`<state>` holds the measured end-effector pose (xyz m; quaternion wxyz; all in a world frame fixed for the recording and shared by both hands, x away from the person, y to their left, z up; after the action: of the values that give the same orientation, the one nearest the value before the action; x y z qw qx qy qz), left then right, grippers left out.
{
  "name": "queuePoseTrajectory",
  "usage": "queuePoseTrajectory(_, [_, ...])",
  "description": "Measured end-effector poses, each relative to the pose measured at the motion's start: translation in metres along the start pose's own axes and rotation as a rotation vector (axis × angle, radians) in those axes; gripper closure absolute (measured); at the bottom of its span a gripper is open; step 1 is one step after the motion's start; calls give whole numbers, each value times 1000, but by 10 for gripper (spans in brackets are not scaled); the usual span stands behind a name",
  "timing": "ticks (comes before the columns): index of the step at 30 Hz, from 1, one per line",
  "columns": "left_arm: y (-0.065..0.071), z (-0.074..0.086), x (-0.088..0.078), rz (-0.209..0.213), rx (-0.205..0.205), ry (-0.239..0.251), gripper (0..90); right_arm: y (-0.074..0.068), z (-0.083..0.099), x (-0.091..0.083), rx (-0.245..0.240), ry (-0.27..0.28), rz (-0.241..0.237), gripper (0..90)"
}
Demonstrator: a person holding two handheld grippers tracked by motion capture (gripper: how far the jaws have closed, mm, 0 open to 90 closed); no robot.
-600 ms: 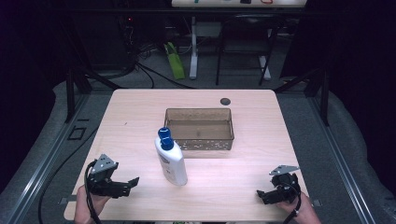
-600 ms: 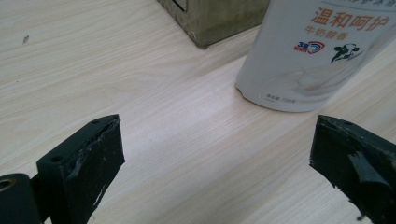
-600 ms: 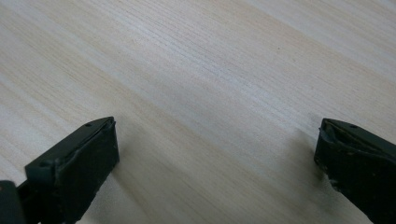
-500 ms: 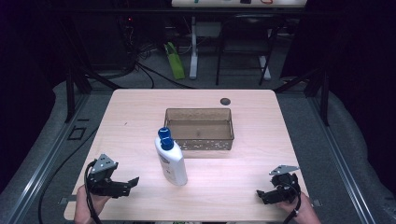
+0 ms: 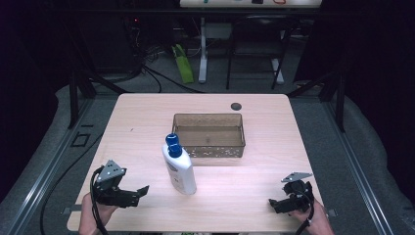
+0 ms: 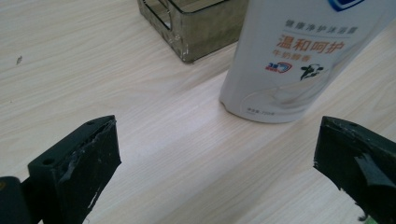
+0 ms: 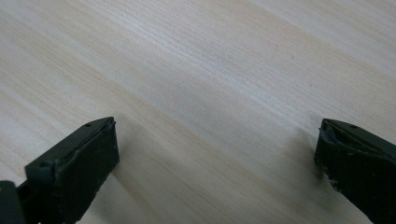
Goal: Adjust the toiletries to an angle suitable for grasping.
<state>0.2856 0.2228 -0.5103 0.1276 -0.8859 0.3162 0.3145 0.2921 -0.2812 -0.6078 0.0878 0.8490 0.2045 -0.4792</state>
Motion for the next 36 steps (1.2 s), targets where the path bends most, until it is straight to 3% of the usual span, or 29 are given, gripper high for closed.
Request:
queuePoseTrajectory(5, [6,-6,-1,4,20,1,0,0,-2,-2,-5,-32,17,0])
queuePoseTrajectory(12, [10,-17,-4,15,18,31,0,2,-9,-15,19,8,26,0])
queuePoseTrajectory(24, [23,-38,-9,47,57,92,0,-1,-14,-21,5,21,42,7])
queuePoseTrajectory(36, [35,-61,-10,71,68,152,0,-1,-20,-30,19,48,47,22])
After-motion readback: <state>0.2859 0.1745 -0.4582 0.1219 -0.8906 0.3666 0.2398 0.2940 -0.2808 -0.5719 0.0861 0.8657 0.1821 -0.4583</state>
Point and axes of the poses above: each handheld gripper's, and its own axes: x roughly forward along the jaws, z roughly out of its underside, y roughly to its right, the point moved 4 cm from there along x, roughly forward along the jaws, and after that the axes turned 5 degrees about x, right-handed, at the moved point
